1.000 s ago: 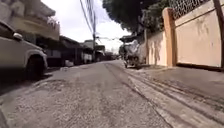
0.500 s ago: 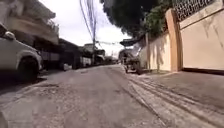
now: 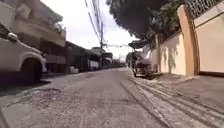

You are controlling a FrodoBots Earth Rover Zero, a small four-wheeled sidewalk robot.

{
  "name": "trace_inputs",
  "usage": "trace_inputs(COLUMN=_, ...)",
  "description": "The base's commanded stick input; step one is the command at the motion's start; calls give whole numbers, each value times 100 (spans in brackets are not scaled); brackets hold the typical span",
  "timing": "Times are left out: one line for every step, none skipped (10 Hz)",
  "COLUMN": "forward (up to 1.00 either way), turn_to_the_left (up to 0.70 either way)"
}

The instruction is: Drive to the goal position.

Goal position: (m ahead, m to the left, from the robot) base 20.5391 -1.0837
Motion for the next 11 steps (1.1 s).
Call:
trace_inputs(forward=70, turn_to_the_left=1)
trace_inputs(forward=70, turn_to_the_left=1)
trace_inputs(forward=70, turn_to_the_left=1)
trace_inputs(forward=70, turn_to_the_left=1)
trace_inputs(forward=70, turn_to_the_left=1)
trace_inputs(forward=70, turn_to_the_left=1)
trace_inputs(forward=70, turn_to_the_left=1)
trace_inputs(forward=70, turn_to_the_left=1)
trace_inputs(forward=70, turn_to_the_left=1)
trace_inputs(forward=70, turn_to_the_left=1)
trace_inputs(forward=70, turn_to_the_left=1)
